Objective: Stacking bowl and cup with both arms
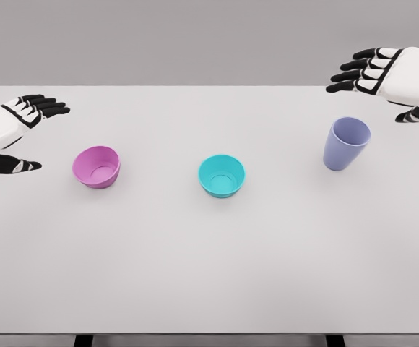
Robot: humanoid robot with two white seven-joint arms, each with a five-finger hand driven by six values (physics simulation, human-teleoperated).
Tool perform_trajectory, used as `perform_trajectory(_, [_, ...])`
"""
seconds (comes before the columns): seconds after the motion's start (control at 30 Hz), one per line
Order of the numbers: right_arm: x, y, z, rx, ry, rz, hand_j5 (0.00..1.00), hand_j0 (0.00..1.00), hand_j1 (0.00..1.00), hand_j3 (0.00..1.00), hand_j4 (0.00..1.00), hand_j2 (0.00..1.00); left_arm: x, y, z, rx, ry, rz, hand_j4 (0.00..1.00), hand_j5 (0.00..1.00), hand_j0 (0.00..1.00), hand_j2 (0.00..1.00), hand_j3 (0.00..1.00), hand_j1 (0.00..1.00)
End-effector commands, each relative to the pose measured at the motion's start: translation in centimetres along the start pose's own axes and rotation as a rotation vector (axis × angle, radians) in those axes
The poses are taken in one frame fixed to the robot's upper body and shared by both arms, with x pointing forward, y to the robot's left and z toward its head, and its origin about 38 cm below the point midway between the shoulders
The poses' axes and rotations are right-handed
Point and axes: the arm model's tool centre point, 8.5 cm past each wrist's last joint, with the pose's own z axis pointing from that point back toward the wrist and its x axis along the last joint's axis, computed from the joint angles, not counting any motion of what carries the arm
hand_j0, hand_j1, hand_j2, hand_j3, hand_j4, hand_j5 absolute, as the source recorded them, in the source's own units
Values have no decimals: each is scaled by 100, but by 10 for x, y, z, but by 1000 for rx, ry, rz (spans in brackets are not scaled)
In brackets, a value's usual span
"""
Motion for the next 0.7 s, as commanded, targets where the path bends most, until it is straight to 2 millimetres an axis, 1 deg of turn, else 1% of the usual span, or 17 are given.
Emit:
perform_trajectory(0.0, [0, -1, 0, -6, -3, -7, 100, 100, 100, 100, 100, 100, -1, 0, 0, 4, 3, 5, 100, 100, 100, 100, 100, 100])
perform_trajectory(0.1, [4, -3, -6, -48, -39, -46, 100, 100, 100, 100, 100, 100, -1, 2, 0, 5, 2, 0, 100, 100, 100, 100, 100, 100])
perform_trajectory(0.13, [6, -4, -9, -63, -47, -49, 100, 100, 100, 100, 100, 100, 0, 8, 0, 6, -1, -17, 100, 100, 100, 100, 100, 100])
perform_trajectory(0.2, [8, -4, -13, -77, -57, -56, 100, 100, 100, 100, 100, 100, 7, 10, -4, -77, -20, -46, 100, 100, 100, 100, 100, 100])
perform_trajectory(0.23, [7, -5, -13, -89, -56, -58, 100, 100, 100, 100, 100, 100, 10, 4, -5, -196, -31, -47, 100, 100, 100, 100, 100, 100])
perform_trajectory(0.3, [8, -6, -14, -93, -59, -59, 100, 100, 100, 100, 100, 100, 22, 5, -10, -355, -75, -78, 100, 100, 100, 100, 100, 100])
perform_trajectory(0.33, [8, -6, -14, -91, -57, -57, 100, 100, 100, 100, 100, 100, 31, 6, -13, -393, -105, -92, 100, 100, 100, 100, 100, 100])
perform_trajectory(0.4, [7, -6, -13, -92, -57, -56, 100, 100, 100, 100, 100, 100, 44, 28, -25, -322, -167, -85, 100, 100, 100, 100, 100, 100])
perform_trajectory(0.47, [7, -4, -12, -77, -56, -58, 100, 100, 100, 100, 100, 100, 48, 37, -33, -267, -186, -44, 100, 100, 100, 100, 100, 100])
perform_trajectory(0.5, [6, -3, -11, -66, -53, -57, 100, 100, 100, 100, 100, 100, 43, 43, -39, -259, -109, -5, 100, 100, 100, 100, 100, 100])
perform_trajectory(0.53, [7, -4, -11, -70, -54, -56, 100, 100, 100, 100, 100, 100, 41, 41, -45, -273, -69, 20, 100, 100, 100, 100, 100, 100])
perform_trajectory(0.57, [5, -9, -9, -76, -49, -45, 100, 100, 100, 100, 100, 100, 41, 37, -52, -300, -47, 34, 100, 100, 100, 100, 100, 100])
perform_trajectory(0.6, [4, -9, -7, -67, -42, -39, 100, 100, 100, 100, 100, 100, 44, 32, -61, -335, -41, 38, 100, 100, 100, 100, 100, 100])
perform_trajectory(0.63, [4, -5, -5, -48, -40, -44, 100, 100, 100, 100, 100, 100, 45, 26, -68, -366, -29, 43, 100, 100, 100, 100, 100, 100])
perform_trajectory(0.67, [5, 0, -6, -43, -42, -54, 100, 100, 100, 100, 100, 100, 44, 19, -74, -407, 19, 64, 100, 100, 100, 100, 100, 100])
